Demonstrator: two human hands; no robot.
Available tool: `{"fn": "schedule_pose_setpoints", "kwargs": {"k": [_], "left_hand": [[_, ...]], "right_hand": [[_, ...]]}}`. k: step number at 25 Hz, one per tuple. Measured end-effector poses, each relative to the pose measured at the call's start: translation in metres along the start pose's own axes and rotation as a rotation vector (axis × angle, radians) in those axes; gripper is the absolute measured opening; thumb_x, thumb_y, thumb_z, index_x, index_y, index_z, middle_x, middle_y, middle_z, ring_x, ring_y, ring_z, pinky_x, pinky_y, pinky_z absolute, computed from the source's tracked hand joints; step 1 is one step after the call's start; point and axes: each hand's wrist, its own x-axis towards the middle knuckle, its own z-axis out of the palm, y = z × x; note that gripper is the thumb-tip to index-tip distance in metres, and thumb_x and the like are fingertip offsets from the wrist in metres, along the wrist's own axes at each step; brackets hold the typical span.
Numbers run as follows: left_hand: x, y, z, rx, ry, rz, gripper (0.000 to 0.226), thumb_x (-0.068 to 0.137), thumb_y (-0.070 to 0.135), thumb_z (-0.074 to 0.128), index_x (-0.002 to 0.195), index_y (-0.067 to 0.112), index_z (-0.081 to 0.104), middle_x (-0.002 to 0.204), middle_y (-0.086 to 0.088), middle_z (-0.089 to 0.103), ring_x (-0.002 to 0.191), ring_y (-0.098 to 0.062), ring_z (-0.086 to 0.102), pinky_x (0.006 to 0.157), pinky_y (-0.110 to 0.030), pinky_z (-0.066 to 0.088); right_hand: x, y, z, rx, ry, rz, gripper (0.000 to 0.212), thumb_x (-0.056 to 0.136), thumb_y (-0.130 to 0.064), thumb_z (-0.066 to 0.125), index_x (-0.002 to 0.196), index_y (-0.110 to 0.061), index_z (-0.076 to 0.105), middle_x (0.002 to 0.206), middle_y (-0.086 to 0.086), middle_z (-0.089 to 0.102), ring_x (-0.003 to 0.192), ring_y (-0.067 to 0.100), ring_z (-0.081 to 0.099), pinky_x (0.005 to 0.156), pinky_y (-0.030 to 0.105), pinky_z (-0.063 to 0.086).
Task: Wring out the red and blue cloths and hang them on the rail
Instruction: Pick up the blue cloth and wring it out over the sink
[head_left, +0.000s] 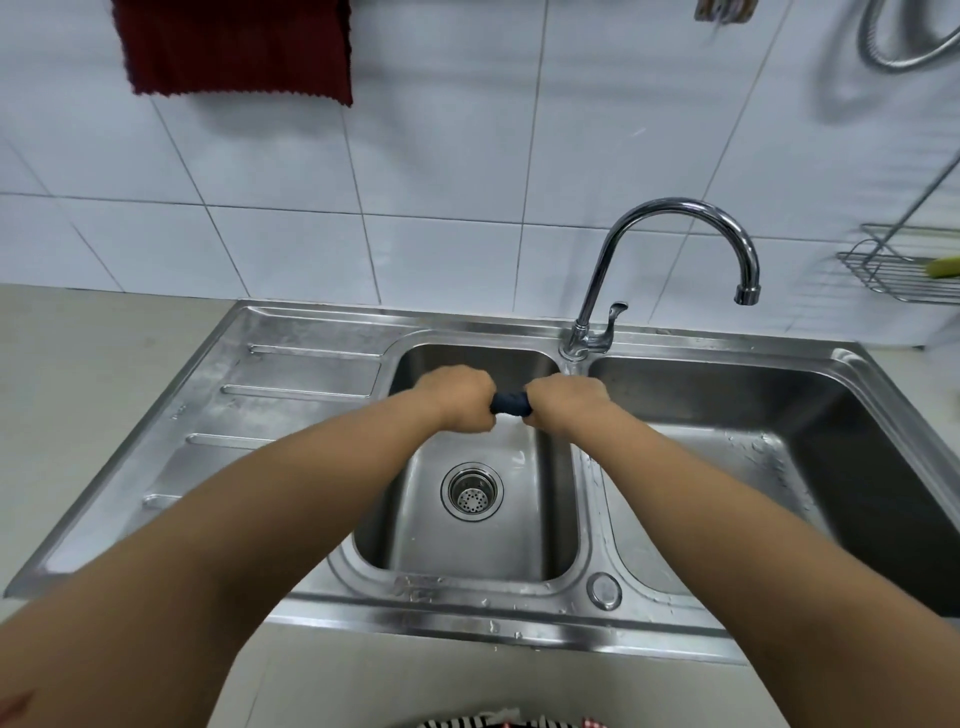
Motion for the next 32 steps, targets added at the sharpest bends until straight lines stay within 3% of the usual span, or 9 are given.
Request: {"fn": "schedule_pose_setpoints", "kwargs": {"k": [3, 8, 15, 20, 23, 25, 27, 30, 32], "left_hand": [[-0.006, 0.006, 0.016, -0.571, -0.145, -0.073, 0.015, 0.079, 0.016, 0.057, 0.068, 0.013, 0.048, 0.061, -0.006, 0.048, 0.049, -0.022, 0.043, 0.045, -0.024, 0.033], [-0.025, 0.023, 0.028, -1.420, -0.280, -0.183, 0.032, 0.086, 0.009, 0.053, 0.066, 0.021, 0.031, 0.049, 0.004, 0.023, 0.036, -0.008, 0.013, 0.038, -0.014, 0.009], [-0.031, 0.029, 0.008, -1.873, -0.312, -0.132, 0.042, 0.090, 0.011, 0.045, 0.052, 0.021, 0.030, 0.038, 0.009, 0.021, 0.028, -0.005, 0.012, 0.035, -0.015, 0.004], [-0.031, 0.030, 0.004, -2.014, -0.317, -0.111, 0.040, 0.089, 0.012, 0.046, 0.053, 0.020, 0.030, 0.037, 0.009, 0.022, 0.027, -0.005, 0.013, 0.032, -0.016, 0.005], [-0.024, 0.024, 0.009, -1.667, -0.148, -0.138, 0.029, 0.090, 0.017, 0.055, 0.064, 0.017, 0.040, 0.046, 0.005, 0.029, 0.034, -0.010, 0.022, 0.035, -0.018, 0.015], [-0.016, 0.009, 0.015, -0.966, 0.044, -0.119, 0.018, 0.087, 0.026, 0.062, 0.083, 0.014, 0.050, 0.066, -0.002, 0.048, 0.055, -0.022, 0.046, 0.048, -0.026, 0.035], [-0.005, -0.011, 0.021, -0.374, 0.157, -0.080, 0.030, 0.087, 0.030, 0.063, 0.105, 0.011, 0.048, 0.099, -0.011, 0.057, 0.090, -0.031, 0.057, 0.071, -0.036, 0.046], [0.005, -0.031, 0.026, -0.056, 0.321, 0.041, 0.029, 0.089, 0.021, 0.059, 0.114, 0.011, 0.048, 0.112, -0.015, 0.051, 0.105, -0.035, 0.052, 0.083, -0.047, 0.047], [0.007, -0.037, 0.024, 0.034, 0.370, 0.117, 0.025, 0.089, 0.019, 0.058, 0.112, 0.011, 0.052, 0.110, -0.014, 0.051, 0.103, -0.035, 0.053, 0.081, -0.046, 0.046]], "right_hand": [[-0.001, 0.007, 0.004, -0.155, 0.168, -0.105, 0.026, 0.096, -0.031, 0.048, 0.119, -0.022, 0.056, 0.113, 0.006, 0.066, 0.104, 0.029, 0.063, 0.070, 0.033, 0.039], [-0.003, 0.014, 0.006, -0.129, 0.393, -0.210, 0.016, 0.097, -0.019, 0.043, 0.111, -0.017, 0.052, 0.102, 0.006, 0.069, 0.094, 0.030, 0.066, 0.061, 0.033, 0.035], [0.005, 0.011, -0.010, 0.133, 0.559, -0.217, 0.018, 0.093, -0.021, 0.050, 0.110, -0.016, 0.054, 0.100, 0.010, 0.068, 0.088, 0.036, 0.065, 0.064, 0.036, 0.041], [0.009, 0.006, -0.016, 0.194, 0.627, -0.223, 0.015, 0.090, -0.022, 0.053, 0.104, -0.017, 0.055, 0.093, 0.009, 0.068, 0.083, 0.035, 0.064, 0.062, 0.036, 0.039], [0.014, 0.009, -0.006, 0.156, 0.520, -0.157, 0.017, 0.087, -0.017, 0.055, 0.104, -0.015, 0.052, 0.099, 0.012, 0.068, 0.089, 0.037, 0.064, 0.063, 0.036, 0.039], [0.016, 0.011, 0.010, 0.233, 0.384, -0.068, 0.022, 0.085, -0.016, 0.057, 0.104, -0.011, 0.047, 0.102, 0.016, 0.066, 0.093, 0.039, 0.062, 0.065, 0.035, 0.038], [0.015, 0.007, 0.022, 0.432, 0.174, -0.008, 0.030, 0.084, -0.023, 0.064, 0.104, -0.010, 0.045, 0.095, 0.013, 0.062, 0.092, 0.035, 0.061, 0.064, 0.032, 0.039], [0.010, -0.003, 0.024, 0.927, -0.274, -0.032, 0.036, 0.081, -0.042, 0.069, 0.091, -0.016, 0.046, 0.073, 0.000, 0.040, 0.060, 0.015, 0.044, 0.050, 0.026, 0.038], [0.006, -0.001, 0.019, 1.228, -0.524, 0.015, 0.038, 0.088, -0.054, 0.056, 0.097, -0.018, 0.048, 0.074, -0.001, 0.033, 0.057, 0.012, 0.033, 0.053, 0.026, 0.042]]}}
